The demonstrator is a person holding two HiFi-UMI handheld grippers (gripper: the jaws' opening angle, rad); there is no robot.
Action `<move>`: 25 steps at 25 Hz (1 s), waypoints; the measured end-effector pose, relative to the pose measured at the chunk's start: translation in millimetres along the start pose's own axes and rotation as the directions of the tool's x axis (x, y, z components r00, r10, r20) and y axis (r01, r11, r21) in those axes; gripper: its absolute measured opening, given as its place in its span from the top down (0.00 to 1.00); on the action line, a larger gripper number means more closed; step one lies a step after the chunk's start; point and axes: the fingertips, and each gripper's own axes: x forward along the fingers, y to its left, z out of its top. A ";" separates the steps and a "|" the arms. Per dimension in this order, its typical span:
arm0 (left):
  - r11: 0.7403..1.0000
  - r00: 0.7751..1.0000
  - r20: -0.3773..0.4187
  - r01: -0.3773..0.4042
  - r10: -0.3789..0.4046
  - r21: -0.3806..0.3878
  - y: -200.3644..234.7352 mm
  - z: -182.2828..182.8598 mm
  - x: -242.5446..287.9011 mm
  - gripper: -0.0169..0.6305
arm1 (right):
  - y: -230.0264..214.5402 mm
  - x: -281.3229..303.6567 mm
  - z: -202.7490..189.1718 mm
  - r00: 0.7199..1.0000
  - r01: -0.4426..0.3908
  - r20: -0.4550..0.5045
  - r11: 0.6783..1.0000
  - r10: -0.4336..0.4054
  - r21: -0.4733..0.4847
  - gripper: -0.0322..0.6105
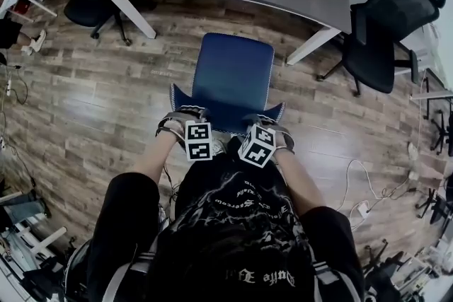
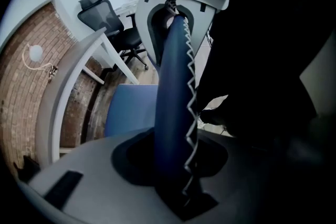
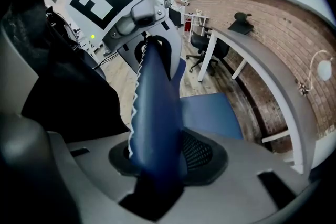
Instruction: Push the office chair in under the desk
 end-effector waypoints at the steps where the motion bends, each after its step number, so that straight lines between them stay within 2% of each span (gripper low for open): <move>1: 1.000 1.000 -0.001 -0.012 0.012 0.008 -0.1 0.1 0.1 0.77 | -0.1 -0.3 0.4 1.000 0.019 0.007 1.000 -0.019 -0.010 0.72; 3: 1.000 1.000 -0.004 -0.015 0.015 0.012 -0.4 -0.6 0.8 0.78 | 0.1 0.4 0.8 0.999 0.039 0.013 0.999 -0.039 -0.028 0.74; 7: 0.999 0.999 -0.013 0.041 -0.042 -0.009 -1.2 -2.7 1.1 0.79 | 0.5 2.4 1.9 1.000 0.007 -0.004 0.999 -0.007 -0.044 0.78; 11: 0.998 0.998 -0.022 0.062 -0.063 -0.022 -1.6 -1.5 0.8 0.80 | -4.0 0.4 2.5 0.998 0.062 0.014 0.997 -0.061 -0.053 0.80; 17: 0.995 0.995 -0.027 0.091 -0.092 -0.050 5.6 -0.6 -1.0 0.80 | -9.5 -2.1 3.0 1.000 -0.007 -0.020 1.000 0.006 -0.028 0.81; 25: 0.993 0.994 -0.027 0.102 -0.103 -0.057 31.2 1.7 -12.7 0.81 | -34.1 -15.2 13.0 1.000 -0.007 -0.021 1.000 0.007 -0.009 0.81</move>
